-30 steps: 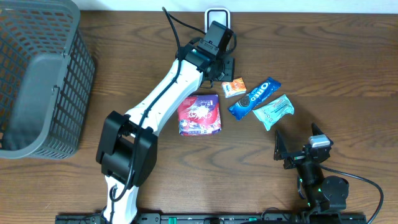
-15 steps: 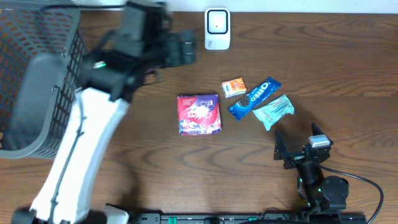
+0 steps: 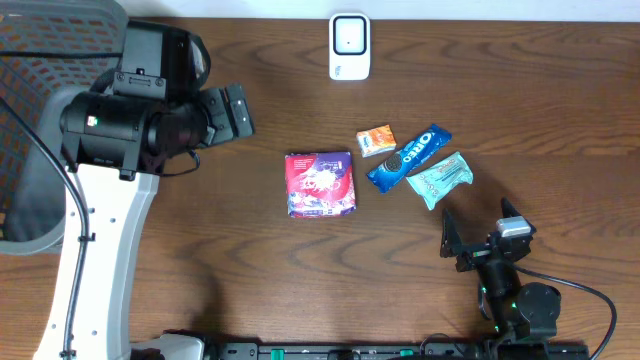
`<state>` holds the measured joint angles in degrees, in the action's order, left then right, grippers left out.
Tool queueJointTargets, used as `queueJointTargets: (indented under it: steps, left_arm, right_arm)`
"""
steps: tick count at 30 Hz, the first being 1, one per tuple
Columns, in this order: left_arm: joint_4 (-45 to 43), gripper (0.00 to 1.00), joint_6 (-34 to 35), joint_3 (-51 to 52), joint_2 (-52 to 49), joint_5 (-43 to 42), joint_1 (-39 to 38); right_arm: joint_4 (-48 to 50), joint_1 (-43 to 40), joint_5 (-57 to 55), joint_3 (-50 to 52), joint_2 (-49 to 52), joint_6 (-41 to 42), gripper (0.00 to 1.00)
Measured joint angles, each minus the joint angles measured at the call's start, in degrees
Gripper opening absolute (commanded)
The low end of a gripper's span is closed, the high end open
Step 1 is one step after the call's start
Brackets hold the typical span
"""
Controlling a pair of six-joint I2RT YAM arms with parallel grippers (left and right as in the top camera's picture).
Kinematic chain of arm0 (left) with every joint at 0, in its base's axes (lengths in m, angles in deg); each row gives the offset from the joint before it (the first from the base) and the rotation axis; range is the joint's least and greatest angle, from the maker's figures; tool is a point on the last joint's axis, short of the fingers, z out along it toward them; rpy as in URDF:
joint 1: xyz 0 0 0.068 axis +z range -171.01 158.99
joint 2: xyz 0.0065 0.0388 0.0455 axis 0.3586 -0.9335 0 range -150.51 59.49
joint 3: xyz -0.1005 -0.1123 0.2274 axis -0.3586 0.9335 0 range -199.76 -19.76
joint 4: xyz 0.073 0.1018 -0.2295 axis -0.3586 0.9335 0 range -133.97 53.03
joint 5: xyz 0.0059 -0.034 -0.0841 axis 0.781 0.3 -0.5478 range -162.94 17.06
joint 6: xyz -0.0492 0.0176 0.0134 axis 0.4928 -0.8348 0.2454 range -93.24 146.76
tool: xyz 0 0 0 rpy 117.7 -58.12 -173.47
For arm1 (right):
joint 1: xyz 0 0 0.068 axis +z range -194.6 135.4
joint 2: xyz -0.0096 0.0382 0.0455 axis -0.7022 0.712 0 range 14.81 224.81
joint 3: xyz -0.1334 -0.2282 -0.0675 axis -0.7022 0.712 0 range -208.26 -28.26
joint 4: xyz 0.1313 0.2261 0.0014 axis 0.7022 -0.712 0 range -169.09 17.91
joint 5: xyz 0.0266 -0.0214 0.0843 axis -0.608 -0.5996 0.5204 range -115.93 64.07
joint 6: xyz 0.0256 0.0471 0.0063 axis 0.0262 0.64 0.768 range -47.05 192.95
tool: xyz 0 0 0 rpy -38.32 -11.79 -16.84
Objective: Scan the item barcode
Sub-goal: 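Carry the orange box out and drop it above the Oreo pack, then retract the left gripper to hover left of the purple pack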
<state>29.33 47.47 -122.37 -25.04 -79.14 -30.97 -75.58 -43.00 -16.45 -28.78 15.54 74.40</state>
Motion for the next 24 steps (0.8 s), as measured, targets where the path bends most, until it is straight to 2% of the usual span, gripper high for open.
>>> queueJointTargets:
  steps: [8, 24]
  left_arm:
    - [8.35, 0.98, 0.00, 0.00, 0.00, 0.39, 0.00]
    - [14.12, 0.98, 0.00, 0.00, 0.00, 0.42, 0.00]
  right_arm:
    - [0.00, 0.00, 0.00, 0.00, 0.00, 0.00, 0.99]
    - [0.00, 0.00, 0.00, 0.00, 0.00, 0.00, 0.99]
